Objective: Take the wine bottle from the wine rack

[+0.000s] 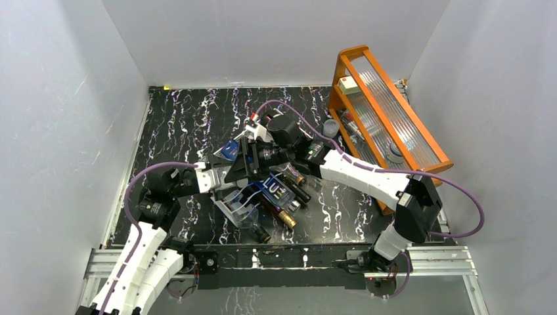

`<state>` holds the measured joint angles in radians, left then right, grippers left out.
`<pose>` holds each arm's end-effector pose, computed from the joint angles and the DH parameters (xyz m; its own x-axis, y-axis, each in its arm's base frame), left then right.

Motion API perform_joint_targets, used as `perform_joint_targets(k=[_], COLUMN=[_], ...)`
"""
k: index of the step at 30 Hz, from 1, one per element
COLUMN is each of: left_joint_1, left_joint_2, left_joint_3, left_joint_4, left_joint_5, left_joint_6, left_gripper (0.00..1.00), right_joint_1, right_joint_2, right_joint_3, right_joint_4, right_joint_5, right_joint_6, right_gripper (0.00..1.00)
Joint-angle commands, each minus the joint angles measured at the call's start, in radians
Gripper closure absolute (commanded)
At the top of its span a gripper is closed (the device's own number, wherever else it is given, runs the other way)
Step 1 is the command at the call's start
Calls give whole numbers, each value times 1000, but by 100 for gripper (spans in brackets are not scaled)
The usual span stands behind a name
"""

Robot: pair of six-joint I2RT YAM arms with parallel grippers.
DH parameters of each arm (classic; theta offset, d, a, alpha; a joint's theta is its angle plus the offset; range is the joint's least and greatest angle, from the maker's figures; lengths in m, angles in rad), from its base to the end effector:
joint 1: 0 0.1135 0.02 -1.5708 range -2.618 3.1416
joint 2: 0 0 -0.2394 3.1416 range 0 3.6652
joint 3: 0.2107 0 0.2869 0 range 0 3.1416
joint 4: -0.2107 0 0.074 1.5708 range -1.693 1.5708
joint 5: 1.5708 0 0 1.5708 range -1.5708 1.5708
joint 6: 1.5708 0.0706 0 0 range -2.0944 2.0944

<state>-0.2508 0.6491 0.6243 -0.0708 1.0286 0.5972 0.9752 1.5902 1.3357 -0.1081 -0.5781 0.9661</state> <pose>0.1992 -0.1135 0.3007 0.4600 0.1817 -0.8691 0.8409 0.2250 0.4922 0.2125 0.3824 0.2931 -0.9193 -0.1283 -0.3721 -0.3934 0.2682 0.8794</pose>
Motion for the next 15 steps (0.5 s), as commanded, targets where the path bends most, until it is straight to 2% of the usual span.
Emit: perform_joint_targets(k=[1,6,8,12,15], left_joint_1=[-4,-4,-5,-5,-4], left_joint_2=[-21,-61,-80,-123,-146], left_joint_3=[-35,-75,-89,-101,-103], left_joint_4=[70,159,186,207,217], left_joint_5=[-3,-31,-54,-119,-166], left_joint_6=[-72,-137,-158,-175,-198], left_gripper=[41,53,57,64,67], right_joint_1=[-5,-5,-12,-99,-164], right_joint_2=[-13,-17,-35,-111,-170], right_joint_3=[76,73,75,54,36], right_joint_4=[176,195,154,86,72], right_joint_5=[-1,10,61,126,112], right_joint_6=[-7,11,8,-8,-20], right_gripper=[22,18,13,2,2])
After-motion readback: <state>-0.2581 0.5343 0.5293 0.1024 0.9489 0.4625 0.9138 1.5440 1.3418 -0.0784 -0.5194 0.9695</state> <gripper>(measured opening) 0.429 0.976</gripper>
